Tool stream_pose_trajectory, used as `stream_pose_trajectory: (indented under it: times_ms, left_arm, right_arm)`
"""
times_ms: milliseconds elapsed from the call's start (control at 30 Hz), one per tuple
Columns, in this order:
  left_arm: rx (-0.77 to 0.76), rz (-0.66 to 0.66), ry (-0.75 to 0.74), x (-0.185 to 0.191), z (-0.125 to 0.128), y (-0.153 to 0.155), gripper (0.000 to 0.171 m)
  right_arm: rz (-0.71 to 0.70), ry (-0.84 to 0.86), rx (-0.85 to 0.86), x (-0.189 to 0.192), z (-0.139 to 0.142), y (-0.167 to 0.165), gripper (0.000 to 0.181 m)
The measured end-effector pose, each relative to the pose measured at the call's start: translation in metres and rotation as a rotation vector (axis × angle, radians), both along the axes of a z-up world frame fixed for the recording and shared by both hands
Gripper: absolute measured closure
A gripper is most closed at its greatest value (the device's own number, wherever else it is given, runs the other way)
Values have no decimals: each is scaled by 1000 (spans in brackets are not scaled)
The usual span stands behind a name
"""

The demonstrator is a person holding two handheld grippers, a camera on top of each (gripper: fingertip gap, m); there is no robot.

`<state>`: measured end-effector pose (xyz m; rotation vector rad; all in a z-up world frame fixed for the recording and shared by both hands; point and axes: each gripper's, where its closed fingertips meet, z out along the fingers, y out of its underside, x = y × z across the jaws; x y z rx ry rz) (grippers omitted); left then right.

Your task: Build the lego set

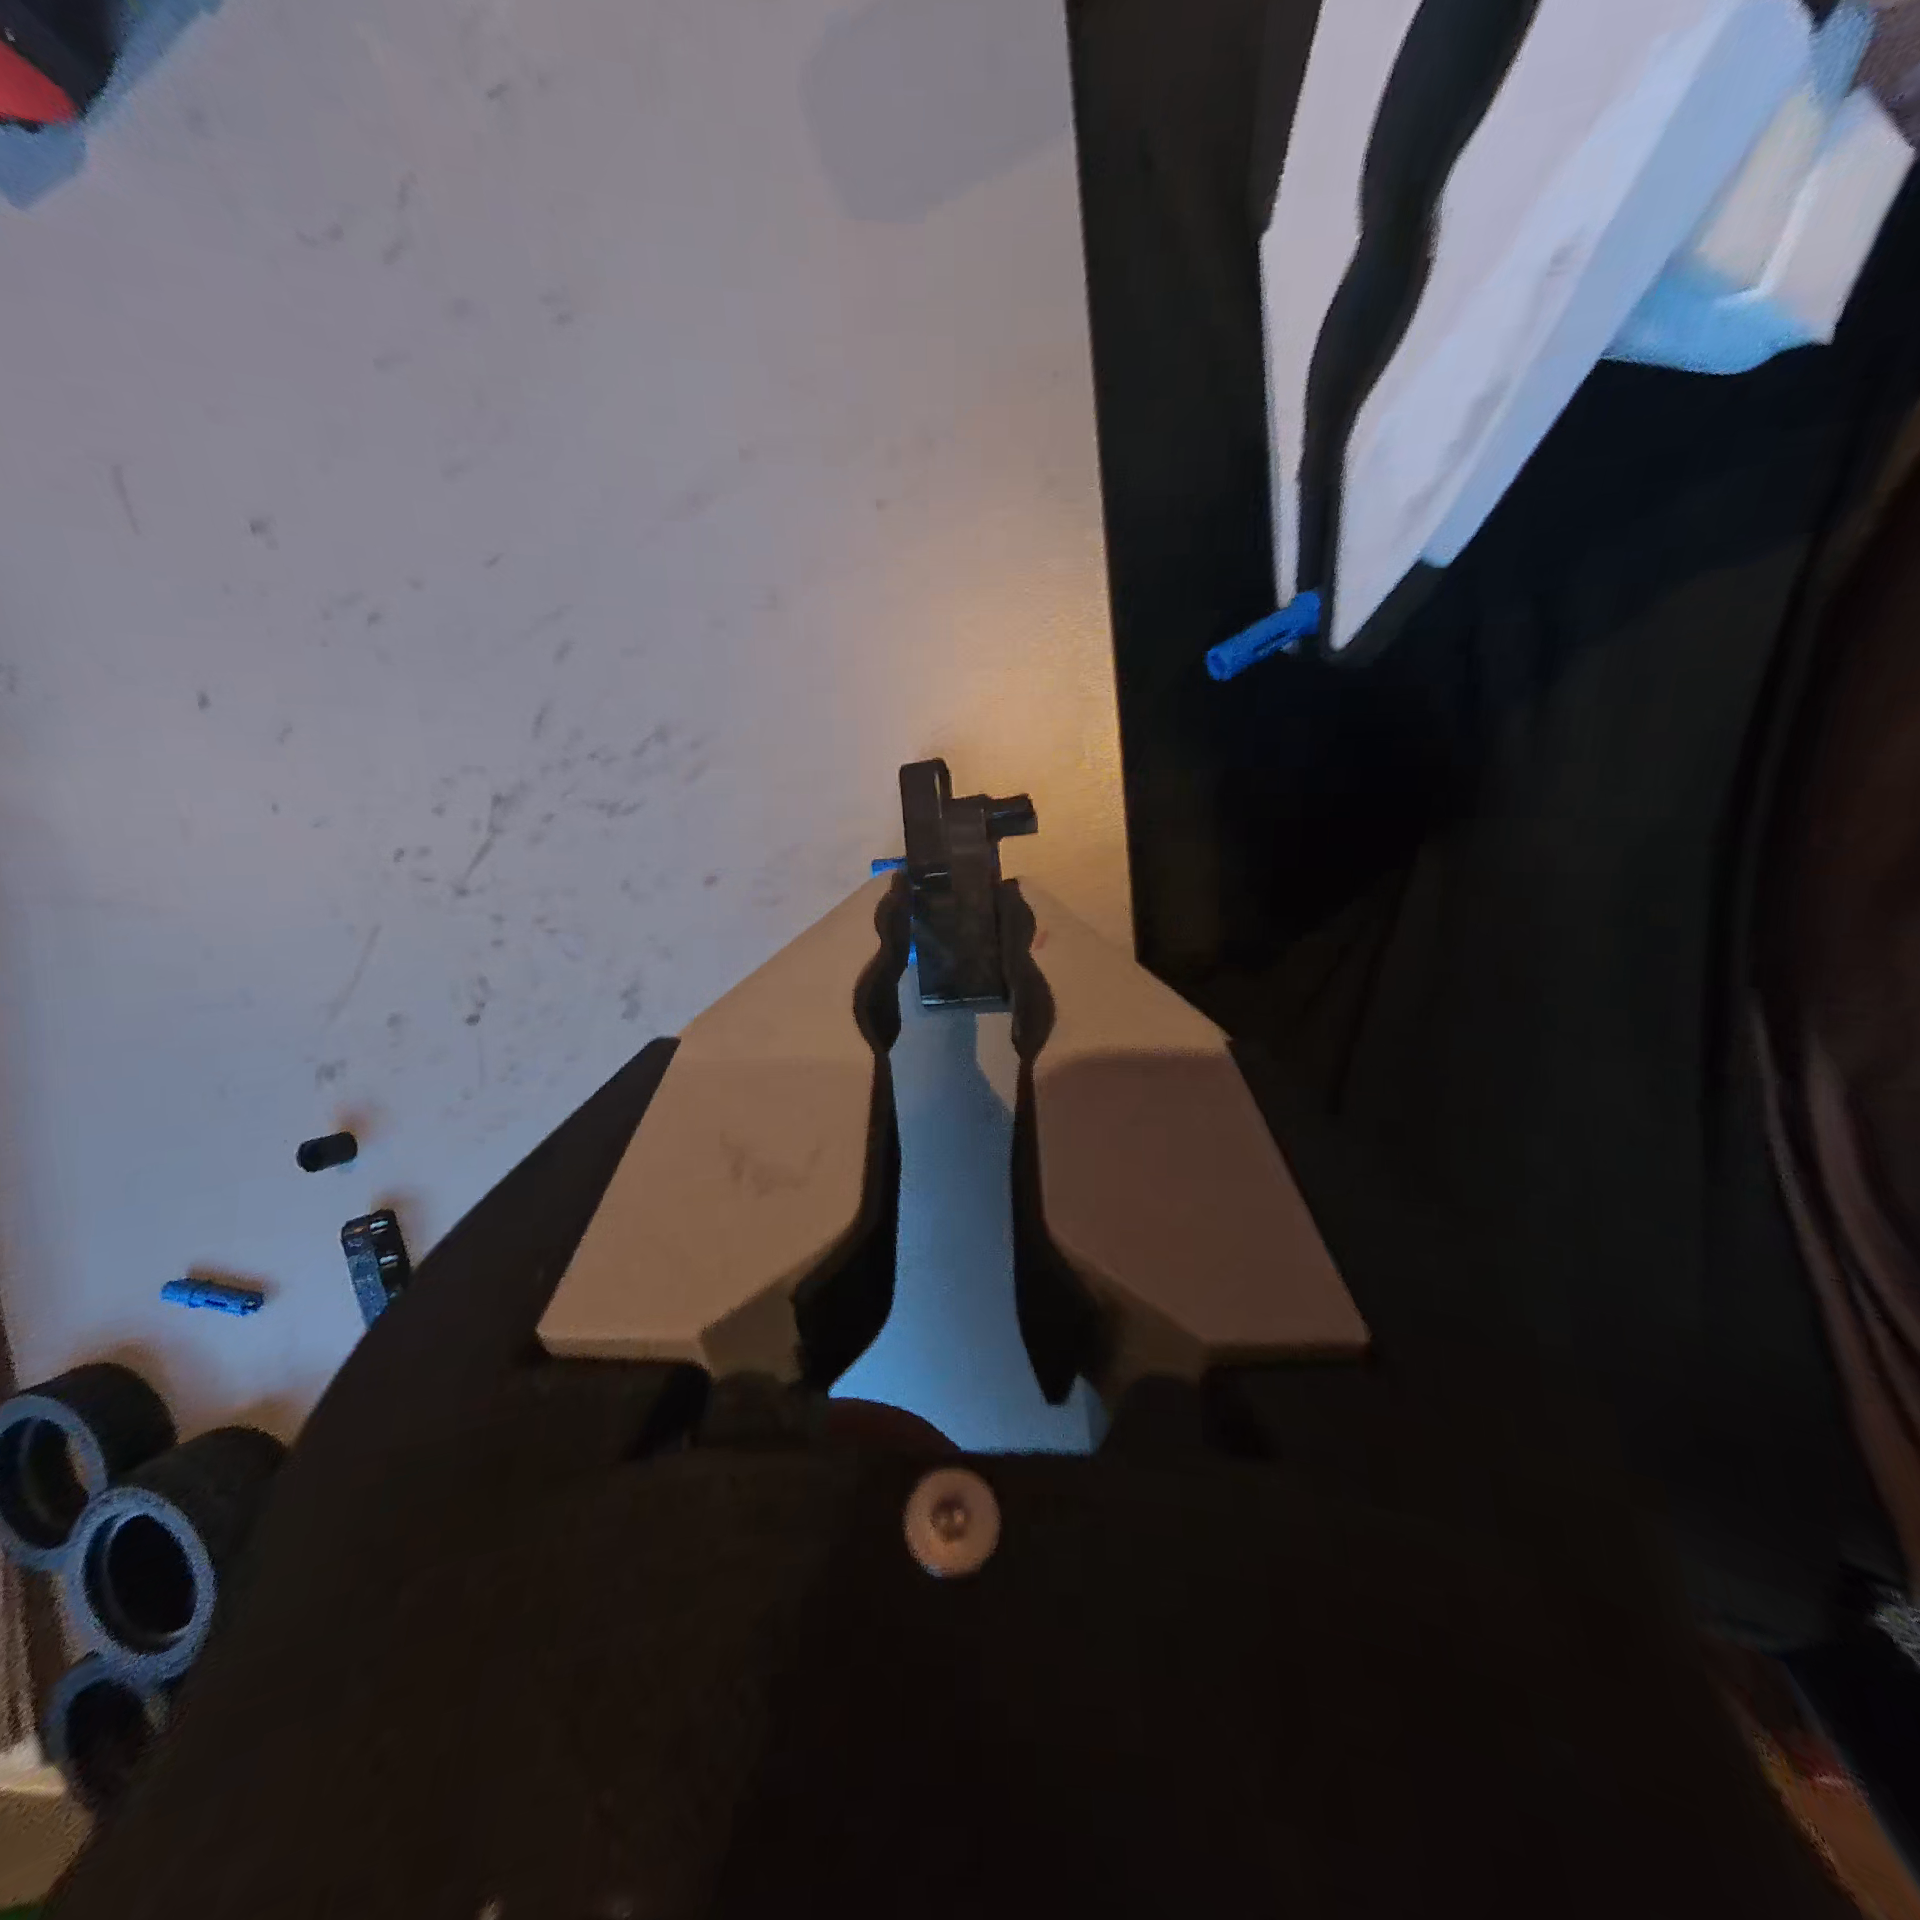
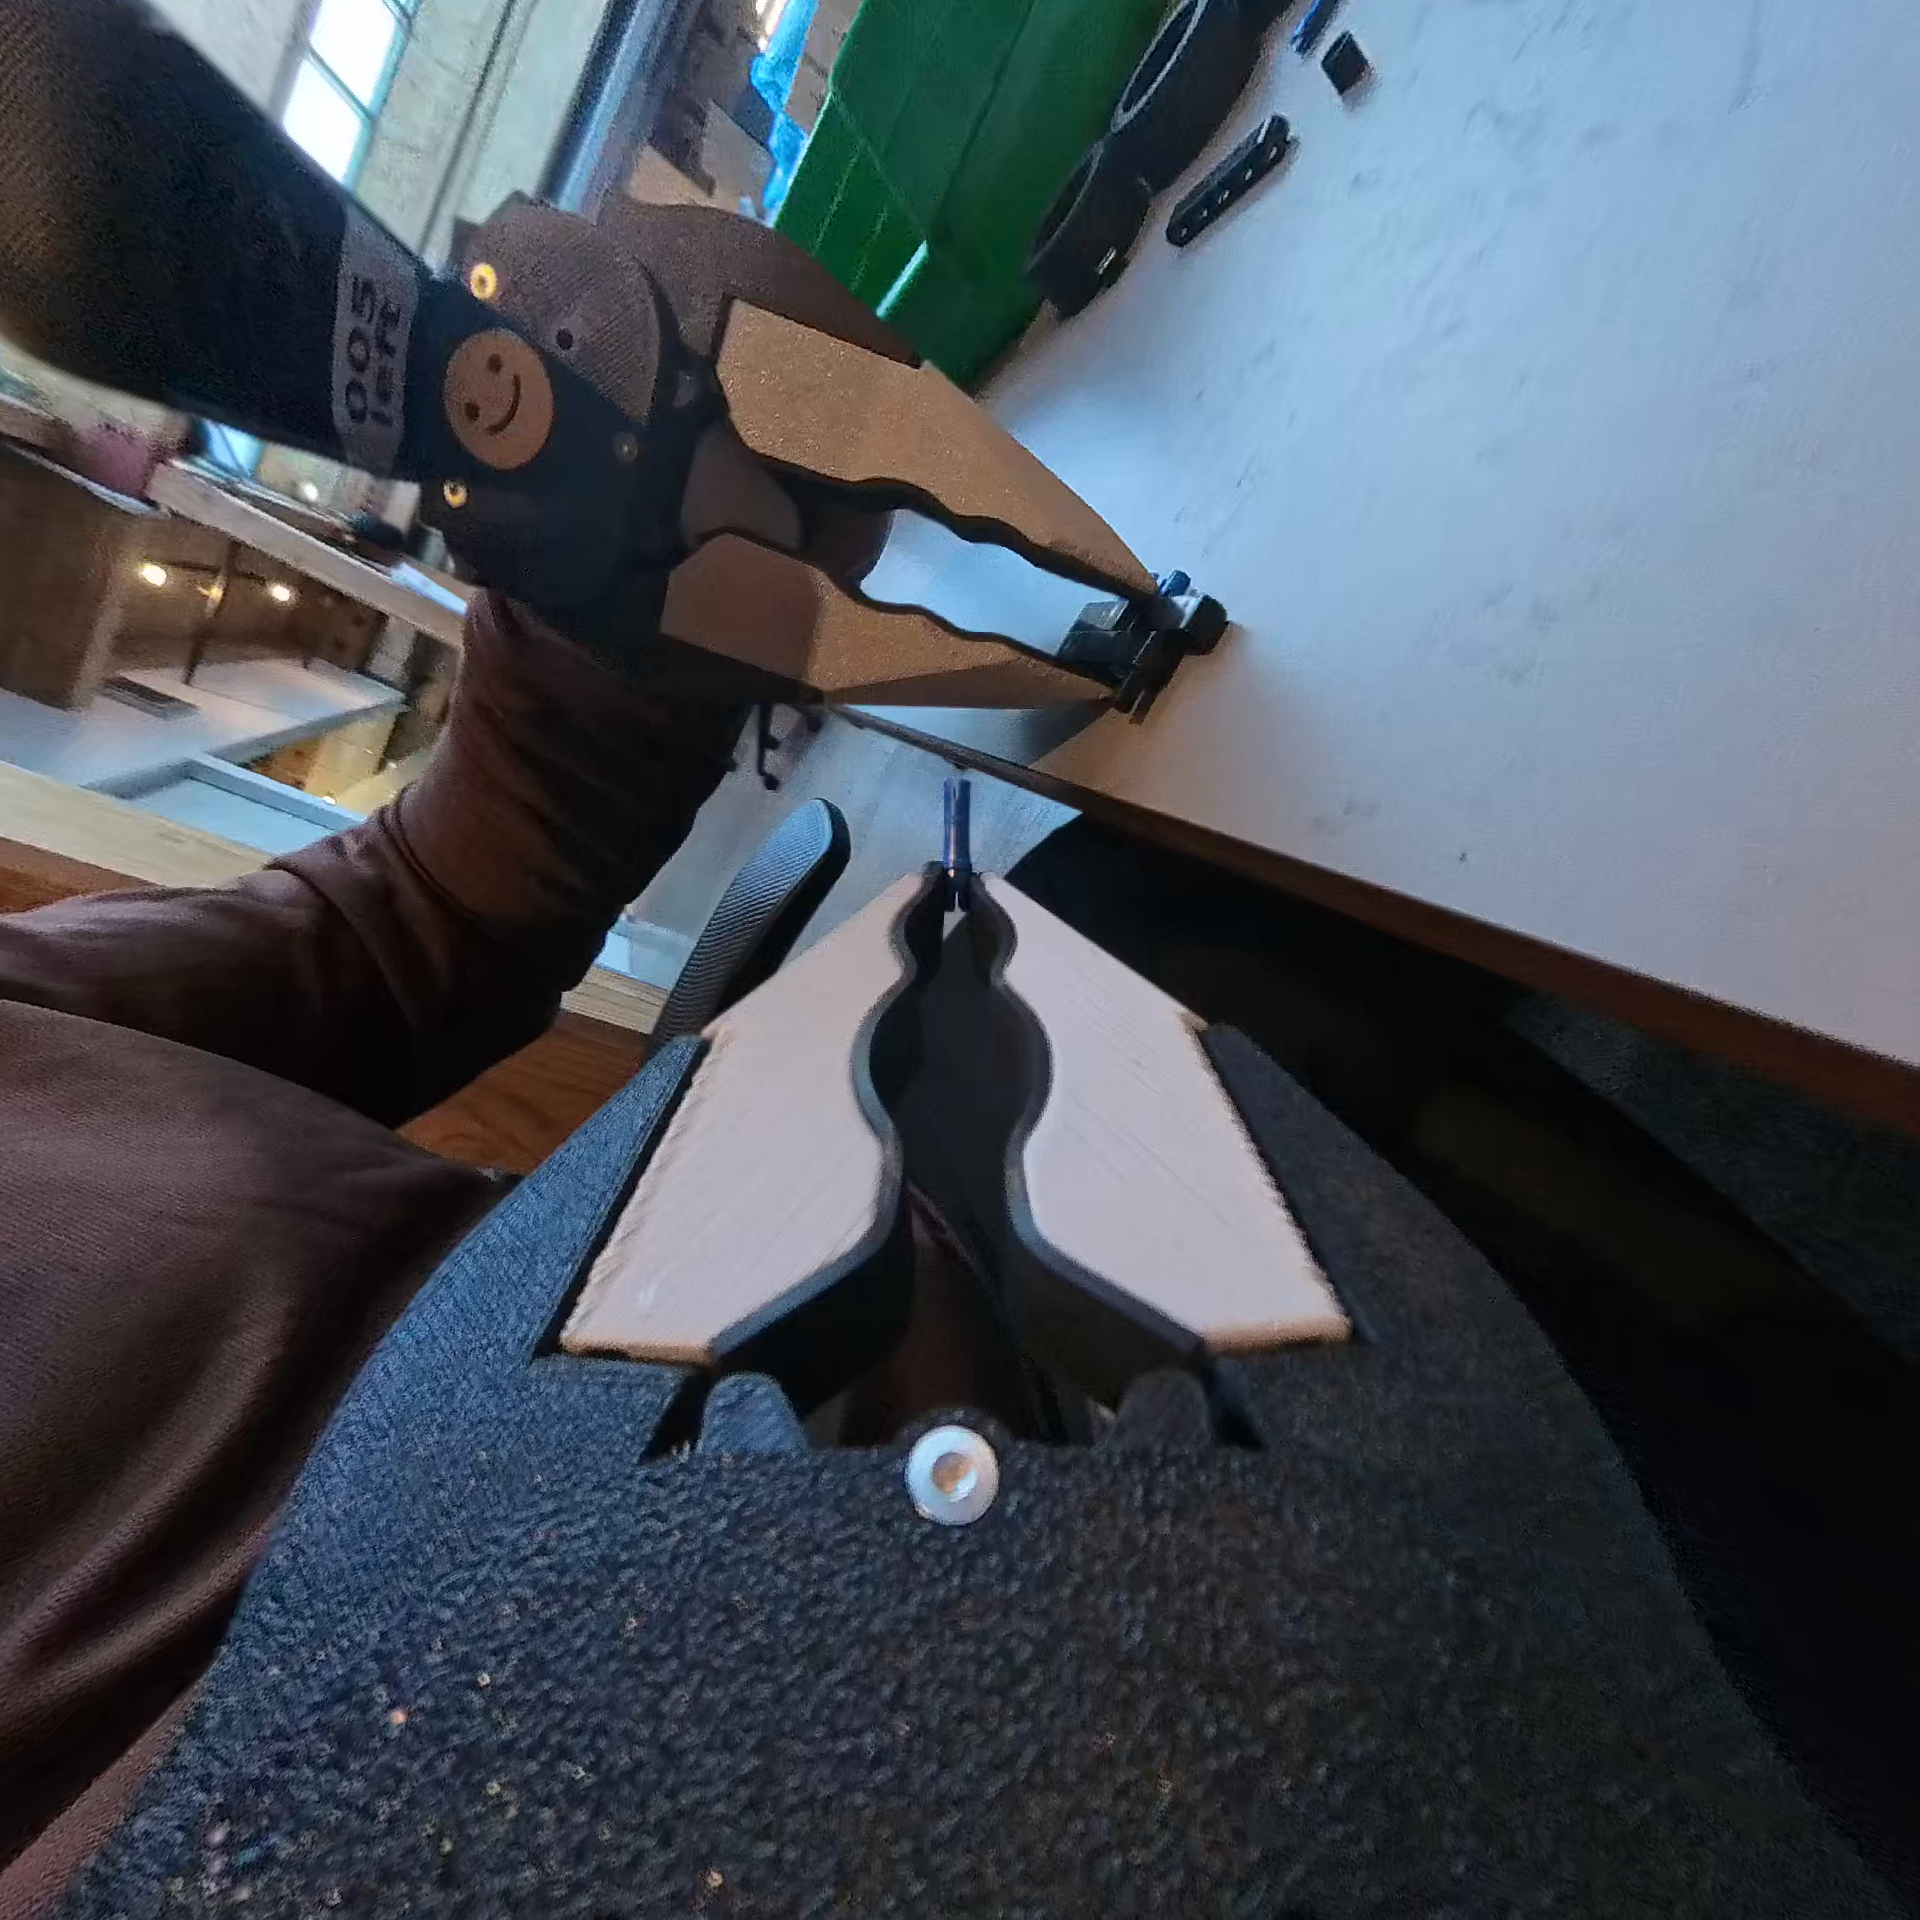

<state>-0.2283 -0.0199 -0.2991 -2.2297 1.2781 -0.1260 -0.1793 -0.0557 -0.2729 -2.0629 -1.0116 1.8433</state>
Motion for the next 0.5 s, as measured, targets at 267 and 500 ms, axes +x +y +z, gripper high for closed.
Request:
stream_pose_trajectory:
  times_ms: [267, 500]
  left_arm:
    - [-70, -42, 36, 6, -7, -8, 113]
    - [14, 22, 66, 8, -9, -11, 133]
  right_arm:
    - [1, 21, -50, 0, 2, -1, 177]
    - [-4, 27, -54, 2, 3, 1, 177]
